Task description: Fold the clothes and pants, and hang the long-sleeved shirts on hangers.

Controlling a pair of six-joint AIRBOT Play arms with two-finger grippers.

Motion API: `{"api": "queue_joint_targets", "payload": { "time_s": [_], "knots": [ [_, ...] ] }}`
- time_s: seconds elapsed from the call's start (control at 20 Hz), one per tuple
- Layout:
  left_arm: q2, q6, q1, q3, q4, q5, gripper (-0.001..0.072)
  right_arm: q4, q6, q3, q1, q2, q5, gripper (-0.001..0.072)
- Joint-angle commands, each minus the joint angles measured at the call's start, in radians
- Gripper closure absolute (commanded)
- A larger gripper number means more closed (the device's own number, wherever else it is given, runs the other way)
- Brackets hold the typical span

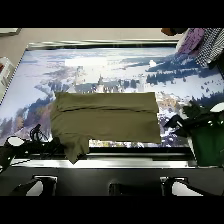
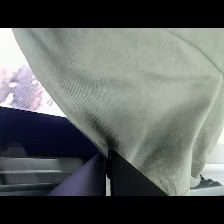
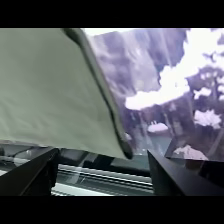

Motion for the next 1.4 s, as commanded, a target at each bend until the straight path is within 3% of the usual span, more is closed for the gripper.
{"api": "queue_joint_targets", "payload": {
  "time_s": [0.0, 0.2, 0.35, 0.4, 0.45, 0.5, 0.55, 0.75, 1.0, 1.1, 1.35],
  "knots": [
    [0.002, 0.0, -0.001, 0.001, -0.002, -0.004, 0.0692, 0.022, -0.051, -0.134, -0.005, -0.002, -0.084, 0.0088],
    [0.002, 0.0, -0.001, 0.005, -0.002, -0.004, 0.0692, 0.074, -0.09, -0.225, 0.016, -0.002, -0.132, 0.0093],
    [0.002, 0.0, -0.001, 0.033, -0.001, -0.005, 0.0692, 0.095, -0.1, -0.242, 0.082, -0.002, -0.166, 0.0191],
    [0.002, 0.0, -0.001, 0.046, -0.001, -0.007, 0.0692, 0.1, -0.099, -0.242, 0.103, -0.002, -0.173, 0.0277],
    [0.002, 0.0, -0.001, 0.062, -0.001, -0.01, 0.0692, 0.1, -0.09, -0.241, 0.115, -0.001, -0.18, 0.0411],
    [0.002, 0.0, 0.0, 0.078, 0.0, -0.018, 0.0692, 0.102, -0.083, -0.241, 0.119, 0.002, -0.185, 0.0619],
    [0.002, 0.0, 0.0, 0.099, 0.003, -0.036, 0.0692, 0.101, -0.076, -0.241, 0.118, 0.008, -0.185, 0.0687],
    [0.006, -0.051, 0.0, 0.231, 0.113, -0.229, 0.0694, 0.058, -0.008, -0.24, 0.118, 0.114, -0.142, 0.0687],
    [0.154, -0.2, -0.001, 0.393, 0.26, -0.489, 0.0694, -0.086, 0.135, -0.24, 0.118, 0.348, 0.092, 0.0687],
    [0.216, -0.206, -0.001, 0.43, 0.274, -0.565, 0.0694, -0.091, 0.193, -0.228, 0.118, 0.428, 0.116, 0.0687],
    [0.121, -0.173, -0.002, 0.513, 0.246, -0.488, 0.0695, -0.045, 0.12, -0.078, 0.119, 0.364, 0.023, 0.0687]
  ]
}}
